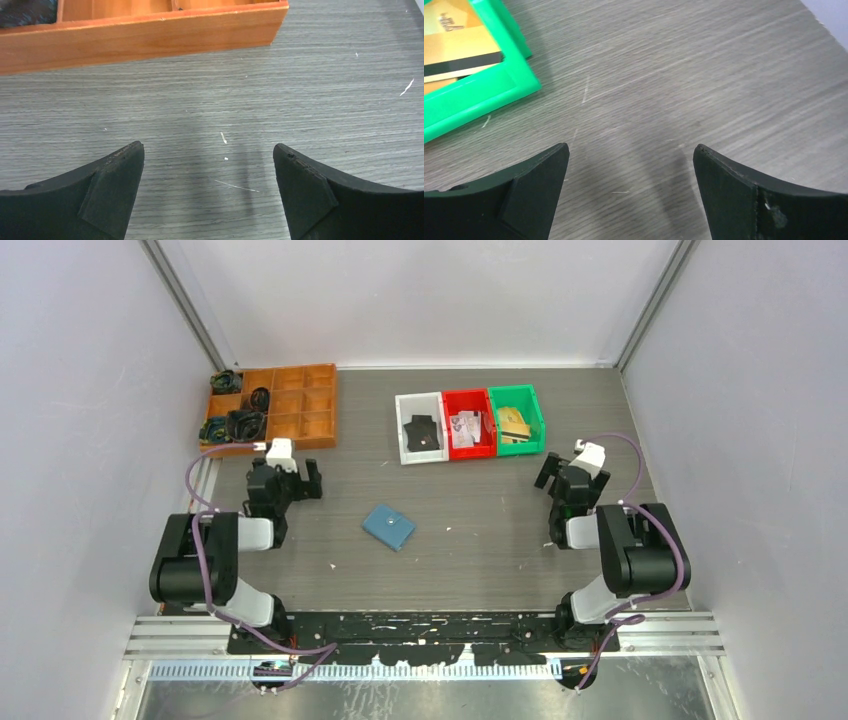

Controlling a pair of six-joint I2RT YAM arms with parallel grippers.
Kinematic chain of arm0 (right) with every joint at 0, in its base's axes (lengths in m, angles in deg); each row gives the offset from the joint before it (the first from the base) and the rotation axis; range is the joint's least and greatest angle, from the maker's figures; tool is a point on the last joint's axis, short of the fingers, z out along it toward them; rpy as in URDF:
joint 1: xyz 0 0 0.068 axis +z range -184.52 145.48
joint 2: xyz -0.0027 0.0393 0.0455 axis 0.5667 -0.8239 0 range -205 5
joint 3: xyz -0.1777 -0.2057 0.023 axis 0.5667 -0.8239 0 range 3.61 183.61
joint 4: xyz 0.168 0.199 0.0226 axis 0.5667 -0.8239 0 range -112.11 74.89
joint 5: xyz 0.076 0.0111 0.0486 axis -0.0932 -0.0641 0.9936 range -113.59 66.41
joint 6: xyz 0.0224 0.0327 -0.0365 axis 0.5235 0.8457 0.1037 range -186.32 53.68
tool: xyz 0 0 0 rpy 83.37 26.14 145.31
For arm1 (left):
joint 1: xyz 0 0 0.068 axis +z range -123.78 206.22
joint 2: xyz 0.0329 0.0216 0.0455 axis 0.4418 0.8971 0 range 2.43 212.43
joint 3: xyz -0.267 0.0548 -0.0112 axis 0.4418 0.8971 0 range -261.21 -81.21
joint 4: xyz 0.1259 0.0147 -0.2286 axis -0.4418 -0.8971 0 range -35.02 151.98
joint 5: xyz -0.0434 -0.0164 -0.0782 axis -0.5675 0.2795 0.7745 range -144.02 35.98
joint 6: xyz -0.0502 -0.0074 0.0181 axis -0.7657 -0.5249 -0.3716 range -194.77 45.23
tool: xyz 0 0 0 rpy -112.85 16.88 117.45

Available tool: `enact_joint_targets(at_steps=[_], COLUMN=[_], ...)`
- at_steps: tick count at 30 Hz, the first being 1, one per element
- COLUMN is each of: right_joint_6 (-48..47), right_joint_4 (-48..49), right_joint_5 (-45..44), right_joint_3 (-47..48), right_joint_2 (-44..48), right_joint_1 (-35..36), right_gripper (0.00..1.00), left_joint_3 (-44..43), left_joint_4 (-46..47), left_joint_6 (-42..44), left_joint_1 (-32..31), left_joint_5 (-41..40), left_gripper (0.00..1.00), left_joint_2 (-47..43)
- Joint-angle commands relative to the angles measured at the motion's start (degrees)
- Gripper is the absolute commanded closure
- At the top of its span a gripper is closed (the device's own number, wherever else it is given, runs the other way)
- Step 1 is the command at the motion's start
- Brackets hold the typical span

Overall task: Take the credit cards out of the card holder
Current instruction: Move the storage box to the center of the board.

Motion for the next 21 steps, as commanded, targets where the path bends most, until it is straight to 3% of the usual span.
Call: enact_joint_targets(at_steps=[1, 3, 10, 13, 17, 21], right_joint_6=[4.34, 5.96, 17.73, 25.51, 22.62, 21.05], right_joint_4=[-13.87, -24.10, -36.88, -46.81, -52.48, -58.96], right_joint_5=[-10.19, -10.97, -4.26, 1.14, 16.46, 17.29], right_joint_3=[6.81, 11.35, 20.03, 30.08, 39.02, 48.90], right_joint_2=[9.23, 12.17, 18.69, 15.38, 8.10, 0.87], right_joint_1=[0.04, 0.04, -0.05, -0.13, 0.13, 2.71], right_gripper=[0.01, 0.01, 0.01, 0.01, 0.01, 0.01], left_joint_3=[-5.41, -7.75, -19.12, -25.63, -34.11, -38.36], left_joint_4=[-8.17, -14.06, -39.88, -52.06, -66.63, -75.35], left_joint_6=[-1.45, -2.05, -1.94, -0.06, 2.26, 6.06], left_joint_1=[1.29, 2.53, 7.51, 7.81, 7.81, 7.98], left_joint_5=[-2.12, -1.18, 7.37, 10.43, 13.58, 14.12], left_gripper=[0.00, 0.00, 0.00, 0.00, 0.00, 0.01], left_joint_2=[-6.94, -9.45, -17.74, -18.77, -16.72, -14.94])
